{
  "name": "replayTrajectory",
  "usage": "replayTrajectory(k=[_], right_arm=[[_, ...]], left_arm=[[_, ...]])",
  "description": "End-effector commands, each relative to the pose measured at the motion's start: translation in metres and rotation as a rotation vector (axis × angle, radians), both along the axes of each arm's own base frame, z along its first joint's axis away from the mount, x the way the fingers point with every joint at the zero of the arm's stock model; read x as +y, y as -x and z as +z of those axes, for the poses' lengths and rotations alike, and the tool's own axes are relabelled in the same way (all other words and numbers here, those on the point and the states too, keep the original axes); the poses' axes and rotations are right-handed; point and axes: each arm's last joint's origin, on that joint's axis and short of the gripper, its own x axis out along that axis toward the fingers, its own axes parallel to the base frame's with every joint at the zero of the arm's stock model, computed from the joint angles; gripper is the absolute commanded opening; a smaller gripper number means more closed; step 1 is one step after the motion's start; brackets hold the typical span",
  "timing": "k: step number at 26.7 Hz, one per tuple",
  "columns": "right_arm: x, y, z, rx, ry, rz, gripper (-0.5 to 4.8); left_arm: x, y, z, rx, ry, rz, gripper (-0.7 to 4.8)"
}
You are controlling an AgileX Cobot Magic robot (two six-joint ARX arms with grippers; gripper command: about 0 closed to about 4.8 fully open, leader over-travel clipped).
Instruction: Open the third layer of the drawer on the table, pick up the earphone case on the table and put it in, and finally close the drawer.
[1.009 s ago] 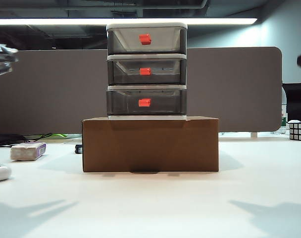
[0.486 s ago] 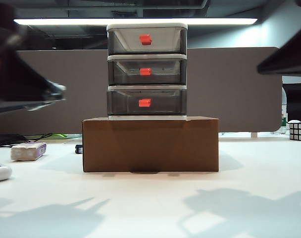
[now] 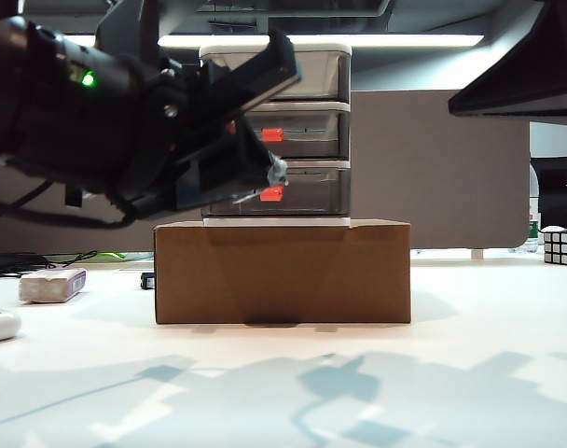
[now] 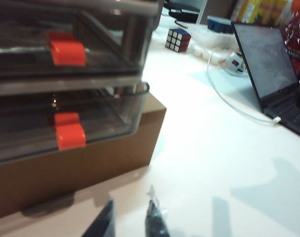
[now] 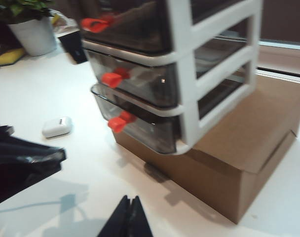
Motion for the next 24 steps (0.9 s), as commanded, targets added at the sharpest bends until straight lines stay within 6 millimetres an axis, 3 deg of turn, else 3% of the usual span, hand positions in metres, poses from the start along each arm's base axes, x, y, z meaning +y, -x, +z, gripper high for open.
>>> replayTrajectory(k=[1, 5, 12, 15, 24], right_arm=[[0.001, 0.001, 0.003, -0.024, -0.013, 0.048, -0.05], [0.001, 0.001, 0.004, -0.027, -0.013, 0.037, -0.05], [0.001, 0.0, 0.004, -0.027, -0.012, 0.035, -0.05], [0.001, 0.0, 0.004, -0.027, -0.013, 0.038, -0.05], [0.001, 0.0, 0.004, -0.031, -0.015, 0.038, -0.05]], left_arm=[[0.001, -0.004, 0.005, -0.014, 0.043, 0.018, 0.77], [-0.011, -0.012, 0.003, -0.027, -0.051, 0.222, 0.76], [-0.039, -0.03, 0.001, -0.038, -0.112, 0.316, 1.27], [-0.042, -0.033, -0.002, -0.022, -0.168, 0.362, 1.56], [-0.044, -0.035, -0.001, -0.024, -0.162, 0.379, 1.56]])
